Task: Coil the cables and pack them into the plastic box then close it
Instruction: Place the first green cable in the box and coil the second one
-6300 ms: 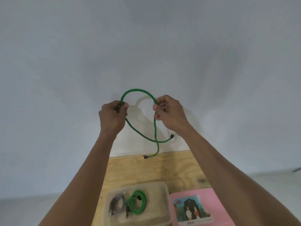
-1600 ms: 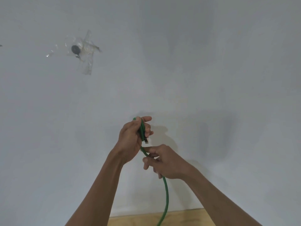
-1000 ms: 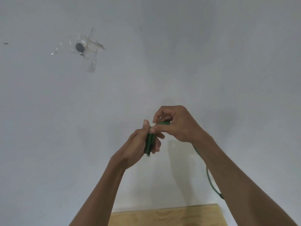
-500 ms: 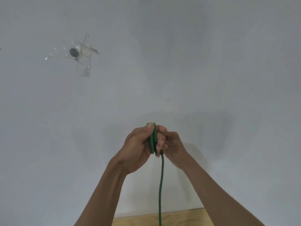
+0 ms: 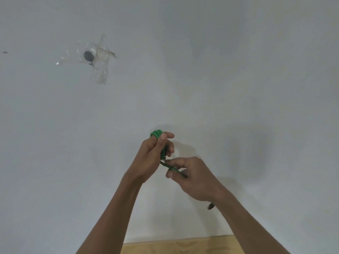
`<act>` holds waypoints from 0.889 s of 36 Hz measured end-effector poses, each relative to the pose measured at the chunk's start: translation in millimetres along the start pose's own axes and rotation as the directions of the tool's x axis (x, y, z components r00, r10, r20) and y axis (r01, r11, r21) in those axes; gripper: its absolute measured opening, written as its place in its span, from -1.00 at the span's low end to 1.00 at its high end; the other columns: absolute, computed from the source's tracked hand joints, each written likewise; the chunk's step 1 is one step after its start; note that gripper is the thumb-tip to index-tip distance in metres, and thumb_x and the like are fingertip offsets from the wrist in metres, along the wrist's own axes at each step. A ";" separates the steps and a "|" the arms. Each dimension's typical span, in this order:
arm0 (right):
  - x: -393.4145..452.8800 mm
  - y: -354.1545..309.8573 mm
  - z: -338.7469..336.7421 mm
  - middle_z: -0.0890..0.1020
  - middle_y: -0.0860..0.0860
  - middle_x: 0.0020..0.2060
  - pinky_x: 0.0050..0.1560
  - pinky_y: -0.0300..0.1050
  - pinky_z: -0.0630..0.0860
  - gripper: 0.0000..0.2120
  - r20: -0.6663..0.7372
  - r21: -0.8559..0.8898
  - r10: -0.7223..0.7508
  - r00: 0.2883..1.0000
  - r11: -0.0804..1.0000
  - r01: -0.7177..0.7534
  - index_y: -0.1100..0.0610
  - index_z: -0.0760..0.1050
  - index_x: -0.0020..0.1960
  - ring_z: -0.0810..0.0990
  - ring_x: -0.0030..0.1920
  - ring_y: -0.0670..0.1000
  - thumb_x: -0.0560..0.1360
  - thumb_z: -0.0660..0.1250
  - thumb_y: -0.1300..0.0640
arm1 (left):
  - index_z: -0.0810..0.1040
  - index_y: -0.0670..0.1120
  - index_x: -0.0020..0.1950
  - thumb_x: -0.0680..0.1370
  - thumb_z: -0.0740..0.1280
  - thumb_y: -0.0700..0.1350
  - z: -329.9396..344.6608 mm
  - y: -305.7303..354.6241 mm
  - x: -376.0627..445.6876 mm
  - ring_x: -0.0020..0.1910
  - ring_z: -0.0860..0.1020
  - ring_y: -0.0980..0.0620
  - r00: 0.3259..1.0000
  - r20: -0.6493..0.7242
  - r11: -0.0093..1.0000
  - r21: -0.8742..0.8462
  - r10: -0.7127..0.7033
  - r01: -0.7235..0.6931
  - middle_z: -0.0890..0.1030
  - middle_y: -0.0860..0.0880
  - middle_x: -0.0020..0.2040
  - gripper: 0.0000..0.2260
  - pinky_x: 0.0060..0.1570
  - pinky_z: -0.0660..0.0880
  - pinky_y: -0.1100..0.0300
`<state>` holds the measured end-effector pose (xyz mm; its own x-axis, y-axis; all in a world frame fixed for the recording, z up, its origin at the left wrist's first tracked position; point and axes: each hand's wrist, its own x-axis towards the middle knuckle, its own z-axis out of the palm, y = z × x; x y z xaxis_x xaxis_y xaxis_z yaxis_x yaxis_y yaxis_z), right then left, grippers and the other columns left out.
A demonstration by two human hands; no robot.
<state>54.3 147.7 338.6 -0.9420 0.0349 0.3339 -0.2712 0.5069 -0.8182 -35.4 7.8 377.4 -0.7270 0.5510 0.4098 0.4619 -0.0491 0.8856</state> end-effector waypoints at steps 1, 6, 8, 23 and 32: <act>0.8 -3.9 -5.2 0.72 -0.13 -0.14 -0.29 -0.38 0.47 -0.77 0.003 -0.024 -0.022 1.000 0.999 0.022 0.03 0.64 0.21 0.60 -0.37 -0.21 0.57 0.38 0.15 | 0.55 -0.12 0.18 0.68 0.10 0.09 -0.1 -2.5 -0.6 -0.22 0.52 0.05 1.000 -0.018 1.000 0.027 0.007 -0.007 0.60 -0.04 -0.21 -0.64 -0.15 0.51 0.19; 15.0 -24.3 -35.2 0.75 -0.19 -0.10 0.04 -0.20 0.61 -0.84 -0.020 -0.086 -0.204 0.979 0.976 0.202 -0.05 0.68 0.01 0.72 -0.08 -0.14 0.49 0.48 0.18 | 0.59 -0.12 -0.04 0.70 -0.06 0.13 0.2 -14.3 -11.2 -0.30 0.49 0.06 0.999 0.029 0.990 0.137 -0.031 0.027 0.58 -0.16 -0.25 -0.49 -0.23 0.40 0.22; 26.3 -29.6 -44.7 0.73 -0.17 -0.23 -0.15 -0.30 0.58 -0.89 -0.028 -0.102 -0.255 0.967 0.963 0.251 -0.05 0.68 -0.07 0.70 -0.23 -0.11 0.47 0.51 0.15 | 0.59 -0.05 -0.17 0.67 -0.13 0.25 4.2 -17.5 -16.3 -0.31 0.49 0.05 0.993 0.092 0.988 0.143 -0.073 0.060 0.59 -0.11 -0.30 -0.38 -0.26 0.39 0.22; 47.5 12.3 -34.2 0.72 0.23 -0.21 -0.21 0.26 0.52 -0.88 -0.111 0.422 -0.044 0.993 0.902 0.088 0.24 0.70 0.03 0.61 -0.23 0.29 0.55 0.41 0.26 | 0.57 -0.25 0.05 0.58 0.00 0.32 31.2 3.2 -28.8 -0.36 0.43 -0.07 0.942 0.316 0.827 -0.497 -0.111 0.264 0.47 -0.19 -0.35 -0.33 -0.07 0.52 0.03; 17.9 27.9 11.6 0.59 -0.12 -0.48 -0.49 -0.28 0.34 -0.46 -0.082 0.381 0.069 0.994 0.924 -0.033 -0.15 0.60 -0.37 0.43 -0.52 -0.14 0.66 0.18 0.27 | 0.61 -0.19 0.03 0.59 0.02 0.31 19.0 11.7 -6.7 -0.33 0.50 -0.08 0.968 0.241 0.774 -0.600 -0.069 0.205 0.51 -0.13 -0.36 -0.38 -0.19 0.44 0.02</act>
<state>27.6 152.4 316.4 -0.9391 0.1401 0.3138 -0.2952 0.1386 -0.9453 -15.5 19.4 380.9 -0.6130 0.7378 0.2828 -0.0962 -0.4250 0.9001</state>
